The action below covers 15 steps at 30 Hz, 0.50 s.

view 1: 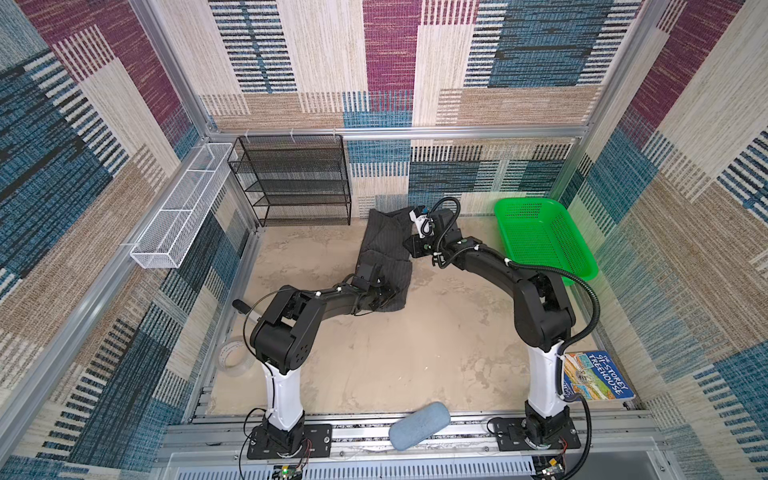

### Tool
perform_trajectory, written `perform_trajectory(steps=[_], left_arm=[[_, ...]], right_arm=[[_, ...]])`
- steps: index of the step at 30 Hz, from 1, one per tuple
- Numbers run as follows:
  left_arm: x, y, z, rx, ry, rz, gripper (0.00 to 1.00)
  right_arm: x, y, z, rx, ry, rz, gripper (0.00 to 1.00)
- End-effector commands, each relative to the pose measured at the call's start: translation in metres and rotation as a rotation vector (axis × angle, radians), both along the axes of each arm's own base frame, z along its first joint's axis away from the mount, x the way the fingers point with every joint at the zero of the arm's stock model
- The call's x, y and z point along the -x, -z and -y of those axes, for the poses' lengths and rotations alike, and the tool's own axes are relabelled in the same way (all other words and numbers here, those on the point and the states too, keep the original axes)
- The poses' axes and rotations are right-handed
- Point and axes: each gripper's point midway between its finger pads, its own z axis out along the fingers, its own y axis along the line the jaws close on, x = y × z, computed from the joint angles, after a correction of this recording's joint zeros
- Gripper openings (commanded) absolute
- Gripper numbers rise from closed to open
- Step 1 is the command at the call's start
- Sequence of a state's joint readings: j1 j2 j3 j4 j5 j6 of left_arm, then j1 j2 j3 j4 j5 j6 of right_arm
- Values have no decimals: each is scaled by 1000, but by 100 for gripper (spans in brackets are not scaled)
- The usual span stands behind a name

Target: Fold and stack the long sleeve shirts

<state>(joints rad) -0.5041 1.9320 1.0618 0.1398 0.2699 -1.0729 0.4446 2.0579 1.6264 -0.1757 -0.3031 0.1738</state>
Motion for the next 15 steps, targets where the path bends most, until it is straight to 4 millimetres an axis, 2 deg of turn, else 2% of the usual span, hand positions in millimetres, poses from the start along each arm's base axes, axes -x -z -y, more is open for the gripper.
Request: perform_trajectory(steps=[1, 5, 8, 15], left_arm=[[19, 15, -9, -47, 40, -43, 36], [52, 17, -15, -58, 134, -79, 36], [84, 16, -24, -63, 204, -101, 36], [165, -2, -55, -106, 376, -158, 39]], right_arm=[[-3, -7, 0, -34, 20, 12, 22], [0, -4, -6, -76, 12, -19, 22], [0, -5, -7, -87, 14, -29, 23], [4, 4, -19, -56, 2, -55, 23]])
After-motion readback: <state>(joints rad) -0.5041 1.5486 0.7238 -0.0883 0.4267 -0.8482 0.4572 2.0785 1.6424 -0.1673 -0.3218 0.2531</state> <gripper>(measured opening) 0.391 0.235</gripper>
